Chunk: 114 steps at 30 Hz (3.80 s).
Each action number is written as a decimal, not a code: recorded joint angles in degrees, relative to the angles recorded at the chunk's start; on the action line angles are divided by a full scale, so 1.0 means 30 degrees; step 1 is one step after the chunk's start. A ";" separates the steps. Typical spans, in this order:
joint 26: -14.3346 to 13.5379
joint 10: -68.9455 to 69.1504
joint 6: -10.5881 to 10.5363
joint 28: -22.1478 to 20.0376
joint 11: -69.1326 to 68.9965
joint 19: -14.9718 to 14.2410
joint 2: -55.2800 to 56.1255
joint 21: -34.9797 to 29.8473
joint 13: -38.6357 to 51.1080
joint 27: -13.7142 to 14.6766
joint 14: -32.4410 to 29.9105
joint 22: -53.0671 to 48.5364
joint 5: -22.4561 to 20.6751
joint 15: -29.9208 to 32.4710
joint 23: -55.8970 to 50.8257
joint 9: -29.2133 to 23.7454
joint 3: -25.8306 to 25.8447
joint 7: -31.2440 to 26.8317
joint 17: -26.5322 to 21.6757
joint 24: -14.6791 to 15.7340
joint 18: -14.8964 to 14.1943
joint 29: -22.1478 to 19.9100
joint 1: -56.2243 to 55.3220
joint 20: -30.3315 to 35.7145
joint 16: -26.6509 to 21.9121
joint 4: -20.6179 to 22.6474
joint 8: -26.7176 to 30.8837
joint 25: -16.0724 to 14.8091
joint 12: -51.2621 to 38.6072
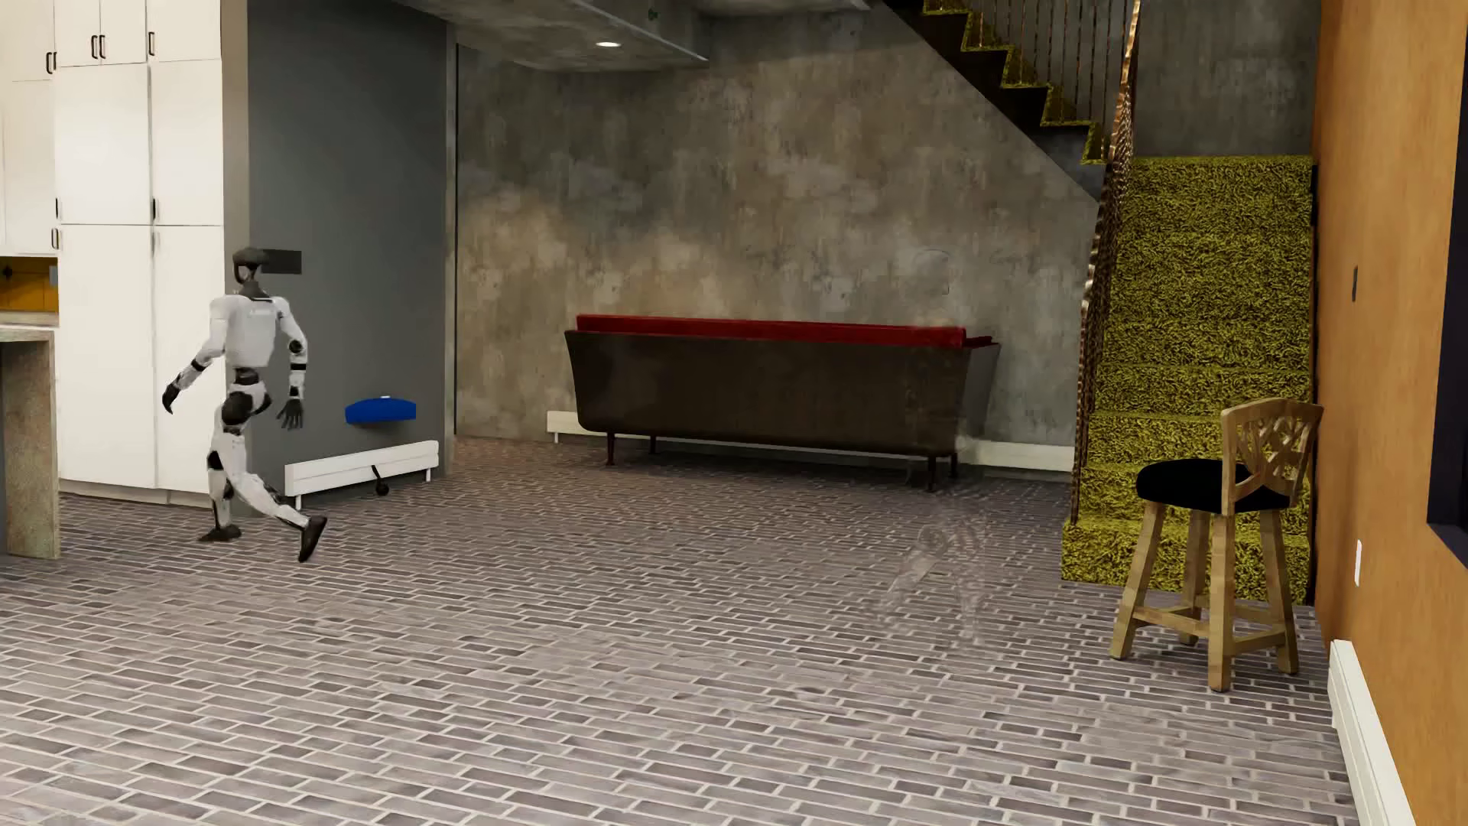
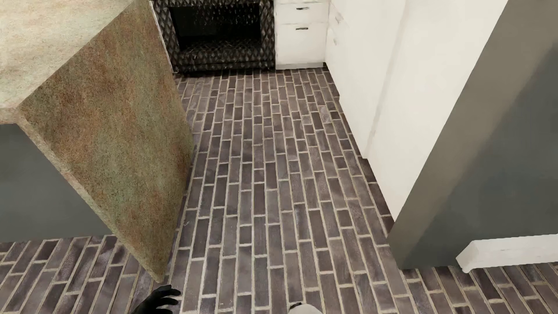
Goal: Head to stool
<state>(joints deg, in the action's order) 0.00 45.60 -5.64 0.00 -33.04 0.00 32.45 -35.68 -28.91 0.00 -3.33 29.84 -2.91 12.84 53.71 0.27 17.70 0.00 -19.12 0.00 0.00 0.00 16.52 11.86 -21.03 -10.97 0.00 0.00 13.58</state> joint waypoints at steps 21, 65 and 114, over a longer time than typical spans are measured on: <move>0.0000 0.0790 0.0599 0.0000 -0.7053 0.0000 -1.2553 0.3128 0.4115 0.0000 0.3506 0.7776 0.2506 -0.1726 -0.1844 -0.0511 -1.0623 0.0000 0.0032 0.0000 0.0000 0.0000 -1.1931 0.5741 0.0889 -0.0709 0.0000 0.0000 0.4219; 0.0000 0.8286 0.0558 0.0000 -0.2113 0.0000 -0.6559 0.4508 0.4325 0.0000 0.6275 0.5482 -0.2264 -0.6818 -0.2819 -0.2035 -0.7629 0.0000 -0.1073 0.0000 0.0000 0.0000 -1.0612 0.2395 -0.0268 0.0294 0.0000 0.0000 0.4141; 0.0000 -0.3099 0.0589 0.0000 -1.0345 0.0000 -0.6945 -0.0519 0.3718 0.0000 0.5403 0.3923 -0.0476 -0.0104 -0.0790 -0.1919 -0.6941 0.0000 -0.0744 0.0000 0.0000 0.0000 -0.5111 0.2776 0.0338 0.3889 0.0000 0.0000 0.2971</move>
<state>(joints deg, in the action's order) 0.00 36.30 -3.87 0.00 -64.08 0.00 11.62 -37.24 -17.76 0.00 12.88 41.61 -4.34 12.53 51.34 -5.49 -3.13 0.00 -21.35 0.00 0.00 0.00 1.19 20.18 -20.02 0.70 0.00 0.00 22.50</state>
